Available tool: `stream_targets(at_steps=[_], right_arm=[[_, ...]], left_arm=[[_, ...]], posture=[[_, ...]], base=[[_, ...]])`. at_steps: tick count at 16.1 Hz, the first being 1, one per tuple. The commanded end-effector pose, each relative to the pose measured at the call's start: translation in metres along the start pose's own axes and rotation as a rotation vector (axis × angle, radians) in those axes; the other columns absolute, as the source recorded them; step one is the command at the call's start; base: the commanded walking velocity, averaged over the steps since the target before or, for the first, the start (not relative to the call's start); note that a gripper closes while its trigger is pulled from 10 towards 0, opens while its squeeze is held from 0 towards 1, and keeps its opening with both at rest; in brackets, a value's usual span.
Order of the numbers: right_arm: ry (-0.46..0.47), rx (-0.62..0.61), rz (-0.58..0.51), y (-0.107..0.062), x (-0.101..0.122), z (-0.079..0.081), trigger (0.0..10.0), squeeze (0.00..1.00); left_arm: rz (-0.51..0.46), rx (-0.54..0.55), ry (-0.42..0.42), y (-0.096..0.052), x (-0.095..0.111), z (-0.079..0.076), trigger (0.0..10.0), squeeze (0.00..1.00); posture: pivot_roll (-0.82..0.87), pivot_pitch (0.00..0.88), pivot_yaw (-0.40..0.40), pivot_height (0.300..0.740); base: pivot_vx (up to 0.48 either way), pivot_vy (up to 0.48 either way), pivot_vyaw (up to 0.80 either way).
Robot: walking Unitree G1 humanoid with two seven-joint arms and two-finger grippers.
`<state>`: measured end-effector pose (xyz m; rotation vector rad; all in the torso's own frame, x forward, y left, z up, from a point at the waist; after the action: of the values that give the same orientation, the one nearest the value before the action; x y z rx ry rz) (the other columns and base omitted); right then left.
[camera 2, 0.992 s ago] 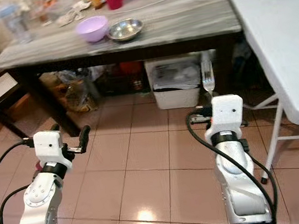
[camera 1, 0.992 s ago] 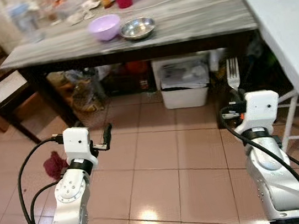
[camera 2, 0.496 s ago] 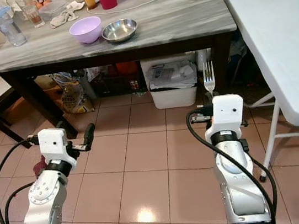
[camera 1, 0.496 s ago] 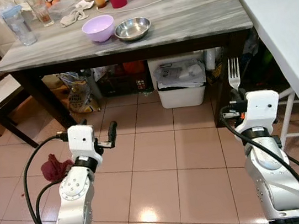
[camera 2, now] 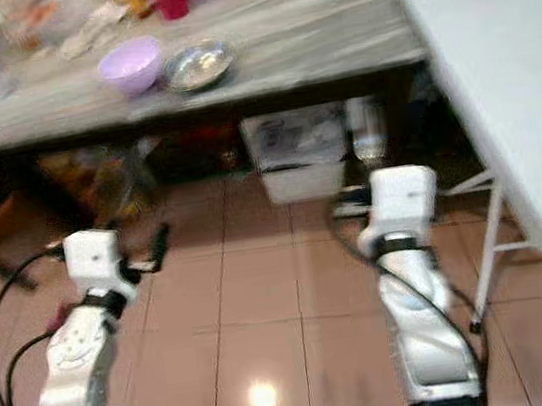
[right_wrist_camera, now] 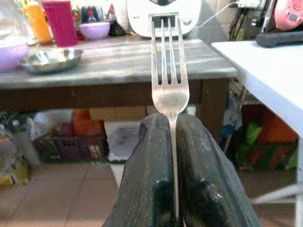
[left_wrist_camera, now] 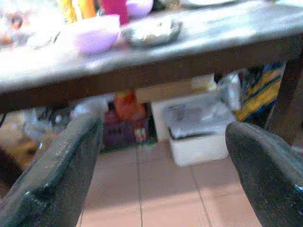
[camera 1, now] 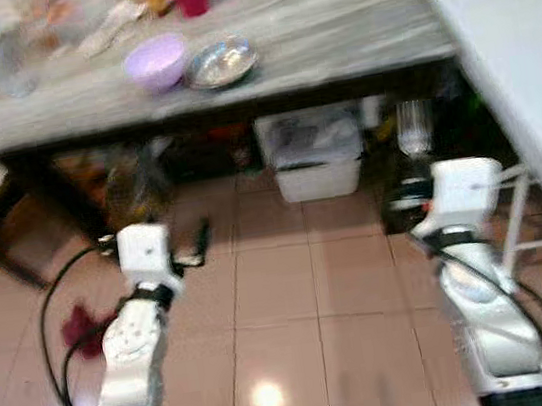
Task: Setting the table
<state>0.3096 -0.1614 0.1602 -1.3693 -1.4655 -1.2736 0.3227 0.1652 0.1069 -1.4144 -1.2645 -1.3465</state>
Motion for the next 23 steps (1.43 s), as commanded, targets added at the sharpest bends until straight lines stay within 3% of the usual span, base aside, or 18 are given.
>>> stream_targets(at_steps=[1,8,20,23], right_arm=[[-0.013,-0.024,0.004,0.0,-0.001,-0.008,10.0,0.0],[-0.009,-0.021,0.0,0.001,0.0,-0.007,10.0,0.0],[-0.001,-0.009,-0.009,0.002,0.002,-0.006,10.0,0.0],[-0.008,-0.033,0.0,0.003,0.001,-0.01,10.0,0.0]], left_arm=[[-0.013,-0.015,0.0,0.001,0.003,-0.004,10.0,0.0],[-0.019,-0.025,-0.005,0.003,0.004,-0.007,10.0,0.0],[-0.025,-0.024,-0.014,0.005,0.005,-0.011,10.0,0.0],[-0.04,-0.082,-0.029,0.006,0.006,-0.022,10.0,0.0]], posture=[[-0.21,0.128,0.143,0.74],[-0.21,0.123,0.146,0.74],[-0.22,0.128,0.138,0.74],[-0.22,0.131,0.132,0.74]], base=[[0.461,0.0,0.0],[0.463,0.0,0.0],[0.446,0.0,0.5],[0.175,0.0,0.0]])
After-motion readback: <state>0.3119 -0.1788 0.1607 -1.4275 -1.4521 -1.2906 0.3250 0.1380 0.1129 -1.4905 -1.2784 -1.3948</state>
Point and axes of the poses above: a point about 5 cm out from each wrist's last joint towards the gripper, its own y axis pointing out of the wrist towards the gripper, its own x axis along the axis of the wrist's last joint, z = x × y, the point moved 2 cm from there along y, pointing out of the wrist towards the gripper, and after that the axes turned 10 degrees about -y, right-handed, at the moved point
